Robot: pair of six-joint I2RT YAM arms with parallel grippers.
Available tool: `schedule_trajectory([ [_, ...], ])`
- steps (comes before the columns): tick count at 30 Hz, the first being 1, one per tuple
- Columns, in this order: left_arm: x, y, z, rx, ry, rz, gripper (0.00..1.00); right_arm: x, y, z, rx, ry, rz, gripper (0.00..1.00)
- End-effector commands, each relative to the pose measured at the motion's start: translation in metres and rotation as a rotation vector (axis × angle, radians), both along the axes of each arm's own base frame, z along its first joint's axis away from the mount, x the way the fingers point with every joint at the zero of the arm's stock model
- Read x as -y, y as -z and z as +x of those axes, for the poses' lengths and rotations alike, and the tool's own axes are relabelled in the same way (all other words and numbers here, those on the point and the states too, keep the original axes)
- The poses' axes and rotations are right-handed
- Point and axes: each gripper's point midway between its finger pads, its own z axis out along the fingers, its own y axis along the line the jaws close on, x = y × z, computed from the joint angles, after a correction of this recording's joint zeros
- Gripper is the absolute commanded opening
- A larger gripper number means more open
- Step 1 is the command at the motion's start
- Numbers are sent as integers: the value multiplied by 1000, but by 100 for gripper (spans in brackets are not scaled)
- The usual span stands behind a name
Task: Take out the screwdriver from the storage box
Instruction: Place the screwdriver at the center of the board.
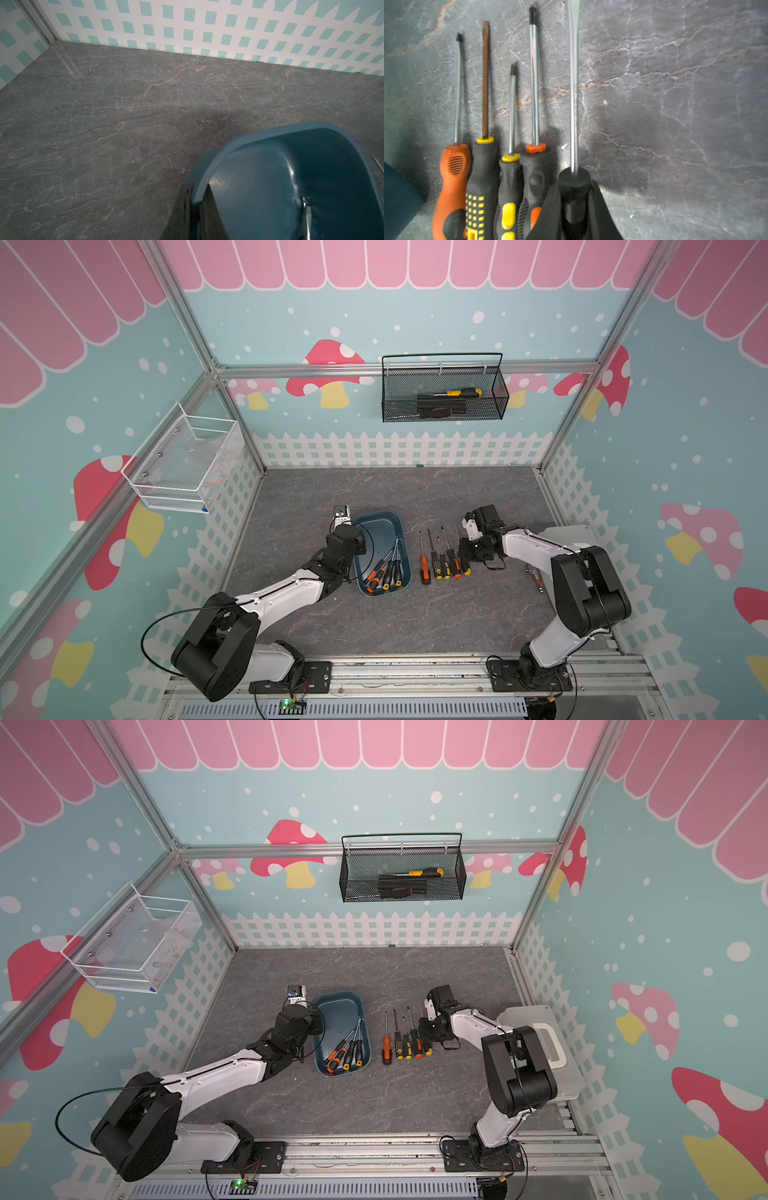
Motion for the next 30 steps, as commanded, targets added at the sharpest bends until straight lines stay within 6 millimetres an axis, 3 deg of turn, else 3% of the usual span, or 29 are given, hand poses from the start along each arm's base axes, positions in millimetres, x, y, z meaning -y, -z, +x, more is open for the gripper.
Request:
schedule_trajectory([
  [1, -1, -3, 1, 8, 2, 10, 0, 0, -2, 8, 19, -6, 5, 0],
  [9, -1, -4, 2, 8, 4, 14, 0, -1, 2, 10, 9, -6, 24, 0],
  [22, 0, -3, 2, 5, 5, 13, 0, -2, 3, 10, 1, 1, 53, 19],
  [30, 1, -1, 1, 4, 6, 10, 0, 0, 2, 8, 5, 9, 57, 25],
])
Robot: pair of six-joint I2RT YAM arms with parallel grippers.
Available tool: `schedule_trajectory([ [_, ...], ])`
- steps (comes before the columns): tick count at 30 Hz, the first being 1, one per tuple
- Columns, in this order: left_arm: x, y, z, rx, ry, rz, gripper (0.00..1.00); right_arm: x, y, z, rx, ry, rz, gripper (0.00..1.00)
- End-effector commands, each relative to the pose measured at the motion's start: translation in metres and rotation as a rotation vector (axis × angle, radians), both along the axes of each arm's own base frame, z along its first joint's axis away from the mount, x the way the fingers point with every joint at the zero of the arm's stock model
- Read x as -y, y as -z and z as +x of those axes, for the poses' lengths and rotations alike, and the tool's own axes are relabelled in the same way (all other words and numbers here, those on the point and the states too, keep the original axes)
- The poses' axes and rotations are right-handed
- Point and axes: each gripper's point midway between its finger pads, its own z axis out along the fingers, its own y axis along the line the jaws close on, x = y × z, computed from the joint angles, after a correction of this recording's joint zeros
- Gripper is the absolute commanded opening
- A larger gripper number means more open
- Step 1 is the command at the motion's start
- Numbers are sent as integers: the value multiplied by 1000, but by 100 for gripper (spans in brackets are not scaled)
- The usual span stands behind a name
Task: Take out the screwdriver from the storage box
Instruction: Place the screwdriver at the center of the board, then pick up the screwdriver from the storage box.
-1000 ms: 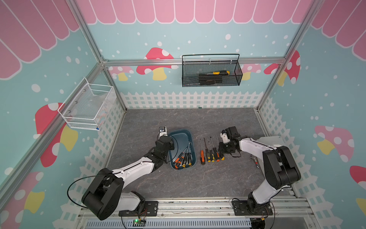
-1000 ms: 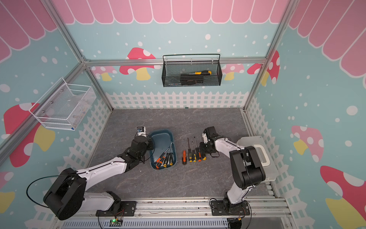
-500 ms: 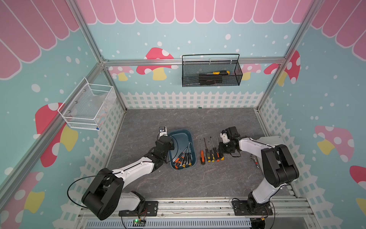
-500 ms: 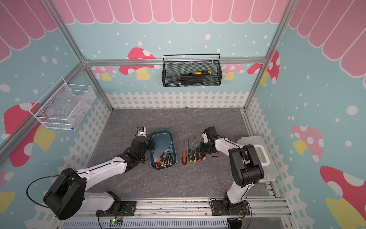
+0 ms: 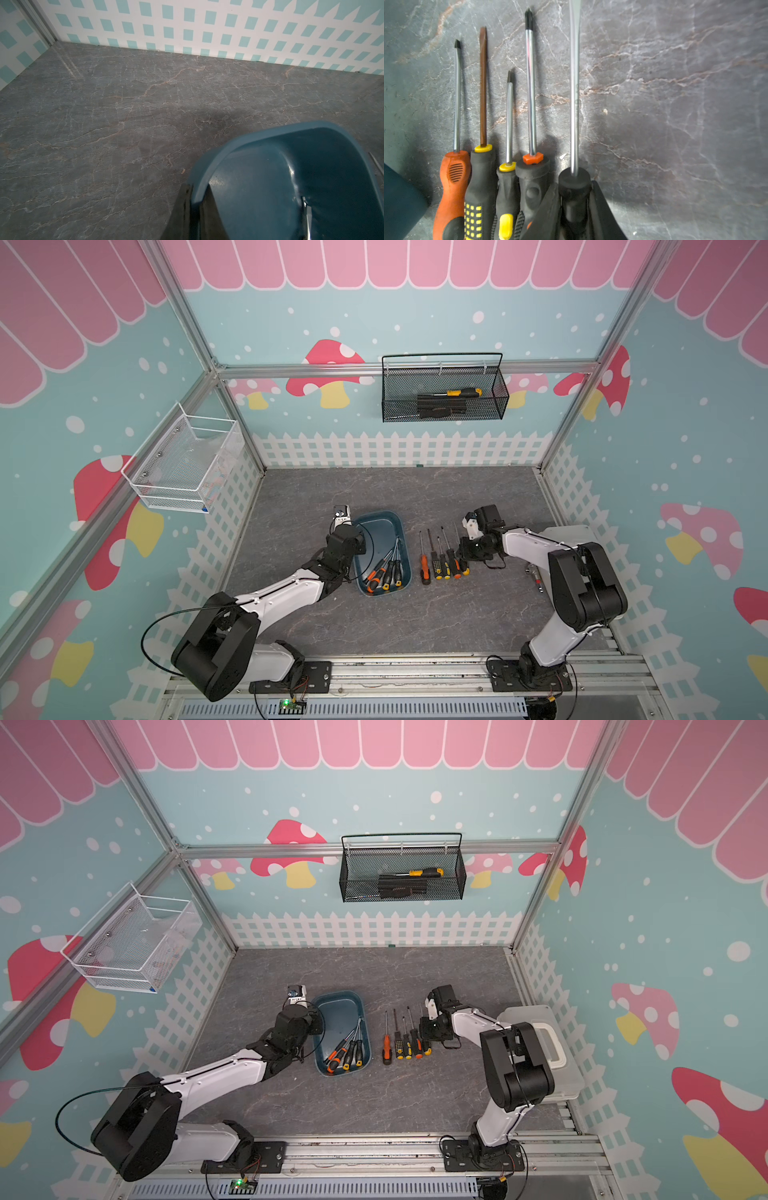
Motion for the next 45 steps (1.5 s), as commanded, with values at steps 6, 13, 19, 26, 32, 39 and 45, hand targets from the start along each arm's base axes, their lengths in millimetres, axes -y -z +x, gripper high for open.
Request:
schedule_trajectory([
  [6, 1, -1, 0, 6, 4, 8, 0, 1, -4, 3, 16, 7, 16, 27],
  [13, 2, 0, -1, 5, 4, 9, 0, 1, -15, 3, 41, 18, 35, 29],
  [19, 3, -1, -2, 5, 6, 10, 0, 0, -42, 2, 102, 32, 62, 29],
  [26, 4, -3, -1, 8, 6, 12, 0, 2, -94, -12, 197, 41, 102, 29],
  [32, 6, -5, -1, 16, 3, 12, 0, -5, -124, -48, 242, 13, 114, 30],
  [39, 9, -7, -1, 17, 5, 21, 0, -37, -139, -87, 270, -49, 125, 33],
  [45, 6, -9, -4, 19, -1, 35, 0, -94, -134, -99, 254, -160, 132, 33],
])
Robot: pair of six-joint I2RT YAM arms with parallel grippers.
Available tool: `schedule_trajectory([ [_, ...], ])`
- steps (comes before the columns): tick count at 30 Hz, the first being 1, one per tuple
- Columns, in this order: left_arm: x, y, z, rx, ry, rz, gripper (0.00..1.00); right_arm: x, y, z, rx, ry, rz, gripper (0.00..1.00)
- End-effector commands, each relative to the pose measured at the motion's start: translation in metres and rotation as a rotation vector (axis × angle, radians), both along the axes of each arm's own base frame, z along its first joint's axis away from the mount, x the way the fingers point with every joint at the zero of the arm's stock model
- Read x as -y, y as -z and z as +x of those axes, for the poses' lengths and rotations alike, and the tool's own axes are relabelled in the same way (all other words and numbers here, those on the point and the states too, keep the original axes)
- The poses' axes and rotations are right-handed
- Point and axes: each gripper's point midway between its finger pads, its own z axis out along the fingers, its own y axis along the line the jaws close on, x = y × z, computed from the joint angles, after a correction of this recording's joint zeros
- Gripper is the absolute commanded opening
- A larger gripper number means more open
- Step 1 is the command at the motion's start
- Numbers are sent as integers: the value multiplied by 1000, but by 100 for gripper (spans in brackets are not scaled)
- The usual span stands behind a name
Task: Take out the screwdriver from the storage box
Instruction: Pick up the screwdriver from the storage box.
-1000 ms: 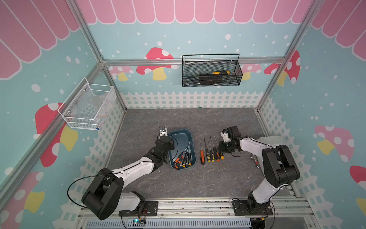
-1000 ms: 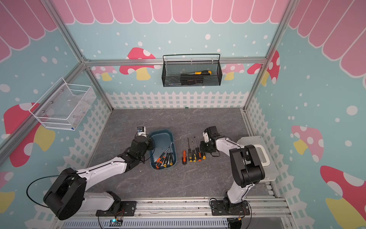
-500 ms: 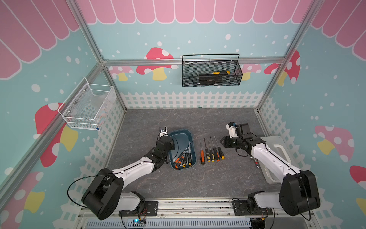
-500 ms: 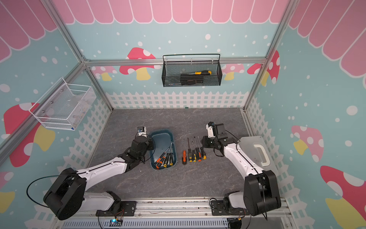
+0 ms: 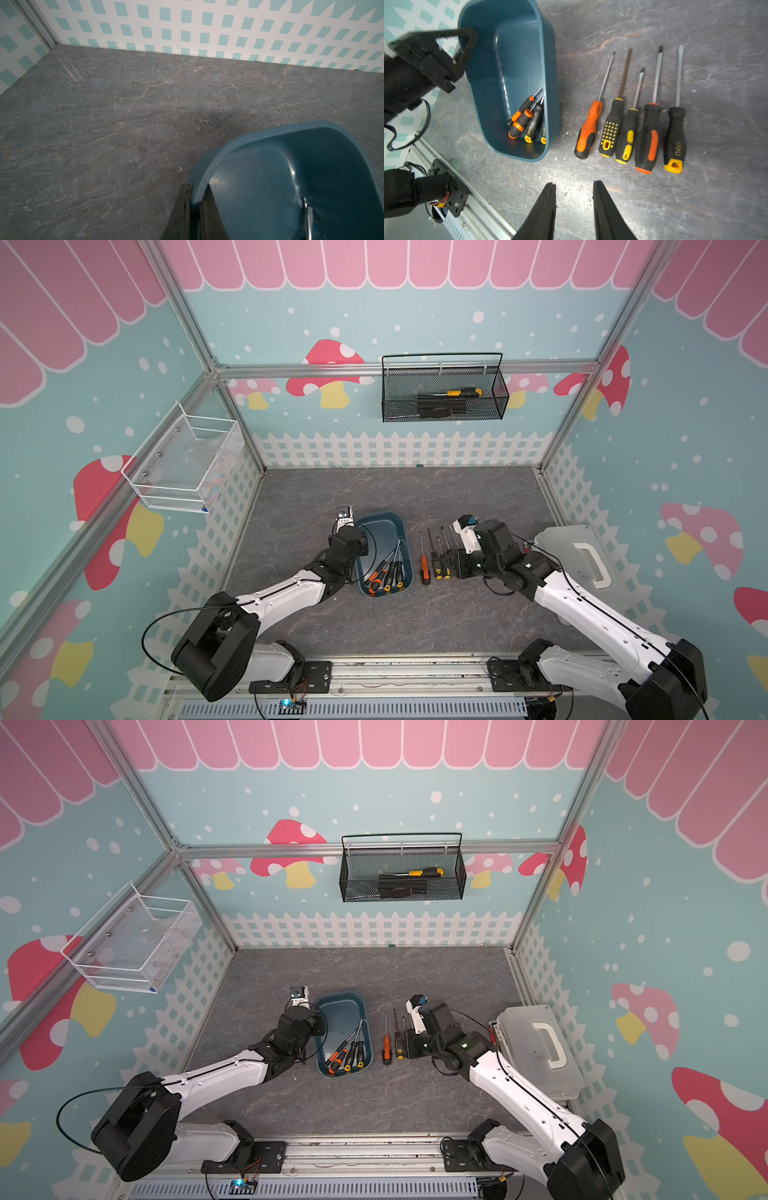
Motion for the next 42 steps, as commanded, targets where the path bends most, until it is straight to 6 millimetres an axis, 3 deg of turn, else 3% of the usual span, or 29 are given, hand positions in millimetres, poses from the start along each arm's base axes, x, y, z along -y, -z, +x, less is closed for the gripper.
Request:
schedule_trajectory([
  [1, -1, -9, -1, 15, -6, 22, 0, -21, 2, 5, -3, 6, -16, 33],
  [10, -6, -15, -3, 25, -14, 36, 0, -100, 11, 17, 0, -133, -44, 34],
  [16, -6, -16, -2, 27, -13, 41, 0, -125, 30, 30, -32, -172, -72, 34],
  [25, -7, -12, -2, 25, -15, 43, 0, -134, 66, 37, -105, -186, -150, 33],
  [42, -9, -8, -4, 26, -23, 36, 0, -144, 102, 40, -169, -203, -177, 34],
])
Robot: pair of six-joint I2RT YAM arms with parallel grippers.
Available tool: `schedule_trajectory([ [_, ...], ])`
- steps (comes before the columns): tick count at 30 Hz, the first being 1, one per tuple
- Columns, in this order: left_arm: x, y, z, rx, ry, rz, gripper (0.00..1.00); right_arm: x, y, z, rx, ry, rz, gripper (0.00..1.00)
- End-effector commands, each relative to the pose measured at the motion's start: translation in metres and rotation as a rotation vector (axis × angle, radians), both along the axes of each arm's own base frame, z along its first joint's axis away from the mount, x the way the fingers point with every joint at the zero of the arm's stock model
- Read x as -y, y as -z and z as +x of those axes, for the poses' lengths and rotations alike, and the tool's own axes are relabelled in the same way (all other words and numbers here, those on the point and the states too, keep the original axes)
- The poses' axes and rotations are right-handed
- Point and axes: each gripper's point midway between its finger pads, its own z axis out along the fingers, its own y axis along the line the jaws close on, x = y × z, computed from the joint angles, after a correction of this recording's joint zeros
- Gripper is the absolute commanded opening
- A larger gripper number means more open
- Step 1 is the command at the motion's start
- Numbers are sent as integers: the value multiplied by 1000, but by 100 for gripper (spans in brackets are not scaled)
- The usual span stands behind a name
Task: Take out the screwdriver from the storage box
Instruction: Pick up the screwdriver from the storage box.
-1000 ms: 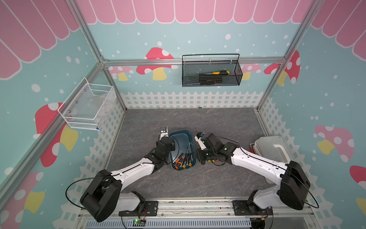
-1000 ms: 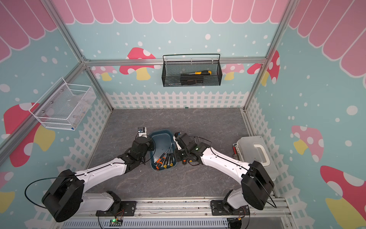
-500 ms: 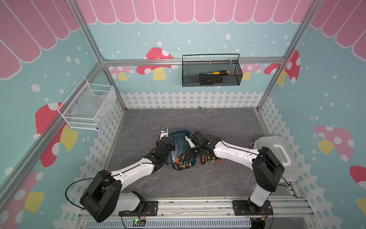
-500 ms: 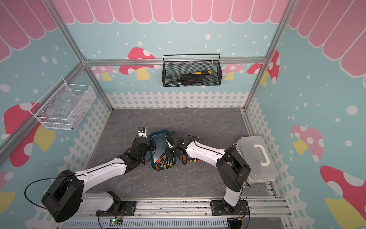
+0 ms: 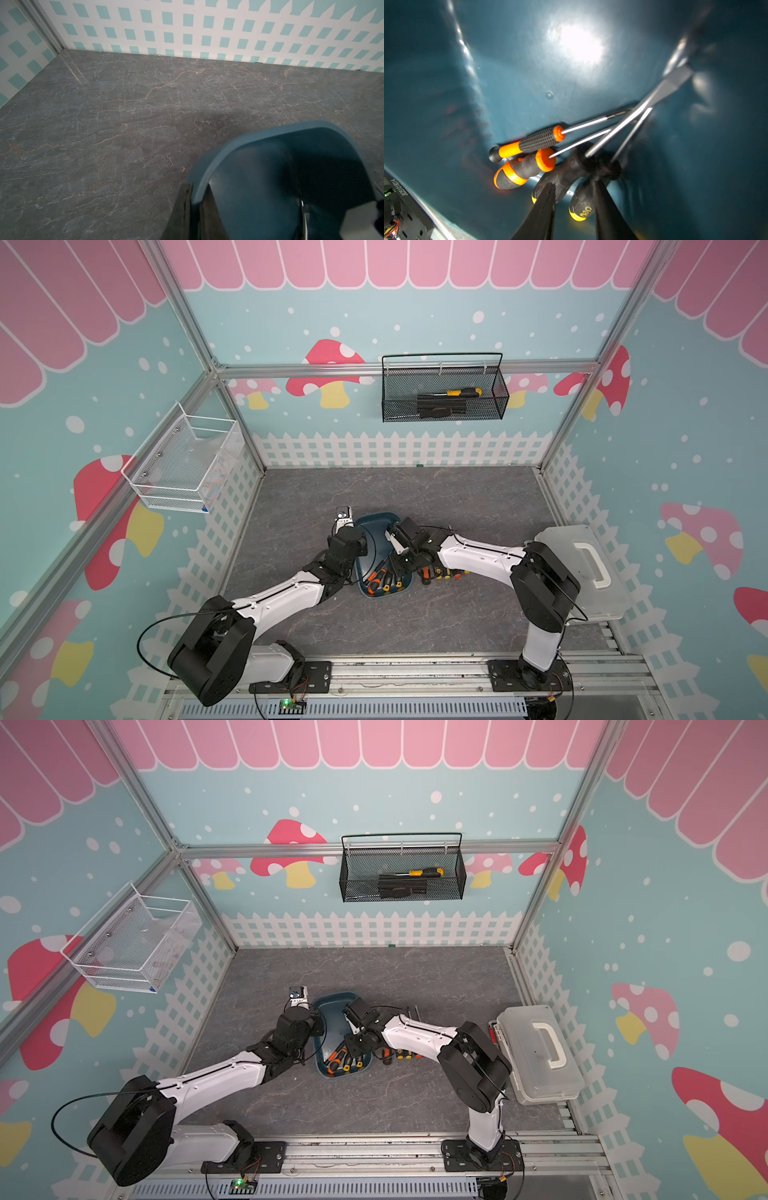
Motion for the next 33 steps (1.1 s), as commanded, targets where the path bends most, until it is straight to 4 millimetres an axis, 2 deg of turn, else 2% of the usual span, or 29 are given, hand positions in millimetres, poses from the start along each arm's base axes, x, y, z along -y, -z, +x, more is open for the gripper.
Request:
schedule_trajectory([
  [1, -7, -3, -1, 18, -18, 20, 0, -7, 6, 4, -11, 0, 4, 34],
  [6, -8, -3, -2, 18, -18, 24, 0, -9, 5, 8, -5, 3, 11, 34],
  [8, -8, -2, -2, 16, -18, 25, 0, -7, 19, 8, -24, 8, -12, 34],
  [19, -8, -2, -3, 15, -20, 22, 0, 4, 45, 23, -66, 73, -15, 32],
  [23, -8, -2, -3, 17, -18, 21, 0, 6, 48, 29, -68, 92, -11, 30],
  [33, -9, -1, -3, 15, -22, 24, 0, 7, 46, 34, -61, 98, -9, 12],
])
